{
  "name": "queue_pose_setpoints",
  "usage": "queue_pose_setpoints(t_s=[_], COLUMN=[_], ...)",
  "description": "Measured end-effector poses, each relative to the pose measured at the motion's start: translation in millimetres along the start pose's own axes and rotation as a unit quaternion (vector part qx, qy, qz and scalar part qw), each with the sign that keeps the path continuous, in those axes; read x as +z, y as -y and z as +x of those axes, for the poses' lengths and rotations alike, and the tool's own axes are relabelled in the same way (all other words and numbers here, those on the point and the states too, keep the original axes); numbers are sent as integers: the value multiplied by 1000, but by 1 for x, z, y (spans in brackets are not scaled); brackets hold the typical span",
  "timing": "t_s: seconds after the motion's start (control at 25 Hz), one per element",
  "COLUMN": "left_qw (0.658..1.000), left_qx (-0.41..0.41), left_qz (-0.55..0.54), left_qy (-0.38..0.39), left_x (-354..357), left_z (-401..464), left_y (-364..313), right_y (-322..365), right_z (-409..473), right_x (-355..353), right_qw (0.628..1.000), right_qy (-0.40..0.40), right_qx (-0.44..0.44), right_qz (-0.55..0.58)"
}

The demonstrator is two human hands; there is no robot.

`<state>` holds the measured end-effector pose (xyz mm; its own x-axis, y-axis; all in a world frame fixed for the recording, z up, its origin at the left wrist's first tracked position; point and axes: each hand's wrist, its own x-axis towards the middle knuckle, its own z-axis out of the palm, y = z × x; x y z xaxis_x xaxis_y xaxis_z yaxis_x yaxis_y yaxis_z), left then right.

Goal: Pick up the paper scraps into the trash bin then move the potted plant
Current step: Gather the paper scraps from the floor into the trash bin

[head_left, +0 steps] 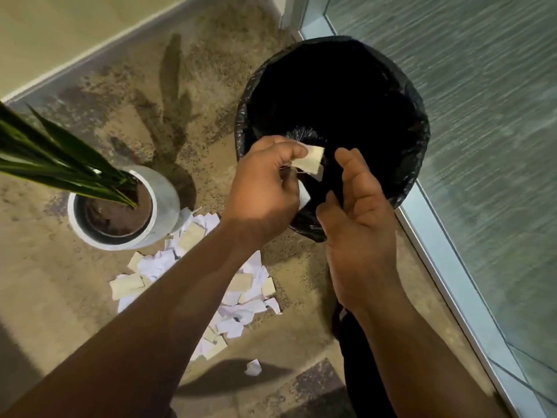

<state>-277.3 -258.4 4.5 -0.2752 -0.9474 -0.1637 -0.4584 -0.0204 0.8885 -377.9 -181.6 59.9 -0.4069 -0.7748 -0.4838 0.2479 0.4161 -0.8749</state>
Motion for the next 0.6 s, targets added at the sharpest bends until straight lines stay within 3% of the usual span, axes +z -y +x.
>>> queue_pose_setpoints(t_s=[0.12, 0.2, 0.4, 0.6], left_qw=[996, 995, 994, 978], left_qx=[-62, -78, -93, -172], left_qz=[-2, -18, -58, -59], left_qy=[67, 65, -16, -101], left_x=[3, 2, -15, -46], left_z=[6, 3, -14, -60], left_y=[5, 5, 20, 70], right_y=[-5, -5, -9, -32], right_z=[8, 11, 9, -7], right_x=[-7, -8, 1, 19], right_qw=[999, 997, 994, 985], right_qy=[-4, -5, 20, 74], right_qx=[37, 58, 94, 154], right_qz=[29, 48, 60, -3])
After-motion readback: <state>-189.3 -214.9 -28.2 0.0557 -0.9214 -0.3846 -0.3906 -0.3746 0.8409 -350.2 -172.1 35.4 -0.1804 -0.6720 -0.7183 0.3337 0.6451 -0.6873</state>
